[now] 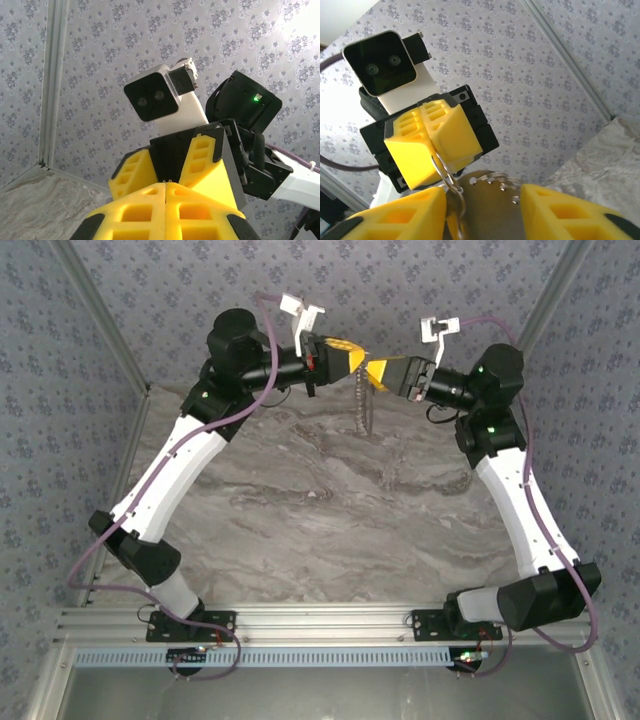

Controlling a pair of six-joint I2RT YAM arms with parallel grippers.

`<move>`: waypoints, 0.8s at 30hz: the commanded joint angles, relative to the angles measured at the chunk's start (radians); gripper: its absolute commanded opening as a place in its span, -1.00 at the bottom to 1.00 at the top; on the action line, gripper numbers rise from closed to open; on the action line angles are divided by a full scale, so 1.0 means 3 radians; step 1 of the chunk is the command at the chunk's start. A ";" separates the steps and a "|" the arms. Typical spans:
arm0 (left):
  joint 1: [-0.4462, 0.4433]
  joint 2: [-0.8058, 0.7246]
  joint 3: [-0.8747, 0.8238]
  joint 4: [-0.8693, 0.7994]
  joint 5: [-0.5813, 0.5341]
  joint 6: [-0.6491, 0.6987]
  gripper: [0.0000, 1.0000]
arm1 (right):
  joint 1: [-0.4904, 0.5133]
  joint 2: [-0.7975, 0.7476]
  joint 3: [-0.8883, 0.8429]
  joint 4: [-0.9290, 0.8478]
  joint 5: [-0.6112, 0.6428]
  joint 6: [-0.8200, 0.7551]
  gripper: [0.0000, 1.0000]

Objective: Put the keys on the keyring

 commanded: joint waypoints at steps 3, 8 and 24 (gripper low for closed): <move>-0.0005 -0.0270 -0.0159 0.0412 -0.0184 -0.0073 -1.00 | 0.0144 0.0012 0.0082 -0.0111 0.0063 -0.0157 -0.75; 0.0025 -0.0342 -0.0352 0.0599 -0.0244 -0.0164 -1.00 | 0.0240 0.0017 0.0082 -0.0261 0.0089 -0.0245 -0.43; 0.0077 -0.0387 -0.0479 0.0786 -0.0254 -0.0253 -1.00 | -0.0439 -0.0264 -0.0034 -0.0034 -0.0055 0.0092 0.25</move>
